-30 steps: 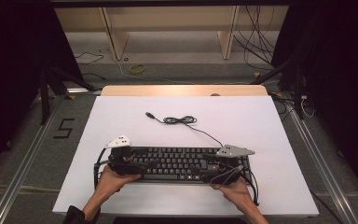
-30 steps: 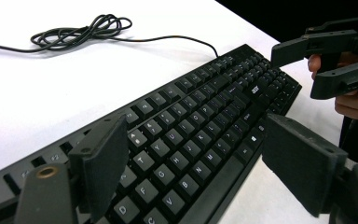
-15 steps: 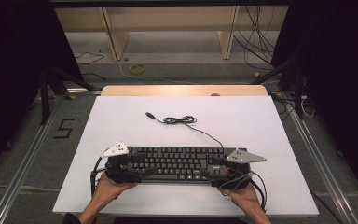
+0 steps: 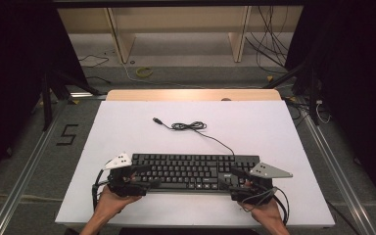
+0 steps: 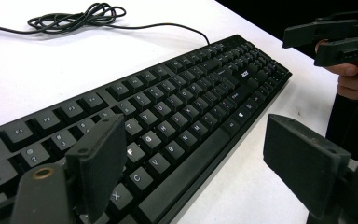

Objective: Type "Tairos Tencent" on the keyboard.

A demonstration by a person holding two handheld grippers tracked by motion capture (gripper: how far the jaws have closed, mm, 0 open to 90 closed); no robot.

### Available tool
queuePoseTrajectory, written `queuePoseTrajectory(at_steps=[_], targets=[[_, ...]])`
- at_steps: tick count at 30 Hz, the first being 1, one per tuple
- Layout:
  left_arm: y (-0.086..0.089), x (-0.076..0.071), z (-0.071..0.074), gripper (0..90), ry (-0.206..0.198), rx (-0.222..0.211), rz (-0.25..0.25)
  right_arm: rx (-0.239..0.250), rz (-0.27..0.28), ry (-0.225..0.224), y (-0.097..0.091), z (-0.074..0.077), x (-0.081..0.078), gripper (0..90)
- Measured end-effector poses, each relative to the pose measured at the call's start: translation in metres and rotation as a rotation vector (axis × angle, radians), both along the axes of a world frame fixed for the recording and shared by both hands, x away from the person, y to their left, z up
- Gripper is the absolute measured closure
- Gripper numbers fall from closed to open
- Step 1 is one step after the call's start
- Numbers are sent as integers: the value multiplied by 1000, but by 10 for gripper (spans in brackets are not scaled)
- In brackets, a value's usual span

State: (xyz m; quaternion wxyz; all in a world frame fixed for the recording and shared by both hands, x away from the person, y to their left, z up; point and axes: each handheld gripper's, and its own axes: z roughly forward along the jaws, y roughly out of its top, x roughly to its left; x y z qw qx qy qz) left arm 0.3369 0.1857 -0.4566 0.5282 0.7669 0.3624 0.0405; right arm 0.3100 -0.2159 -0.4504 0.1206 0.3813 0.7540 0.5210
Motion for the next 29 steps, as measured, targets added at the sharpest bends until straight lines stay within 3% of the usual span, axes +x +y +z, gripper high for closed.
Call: queuePoseTrajectory(at_steps=[11, 29], targets=[[3, -4, -3, 212, 2, 2, 5, 5, -29, -6, -12, -2, -5, 333], [4, -2, -5, 211, 2, 6, 14, 2, -27, -4, -11, -2, -4, 333]])
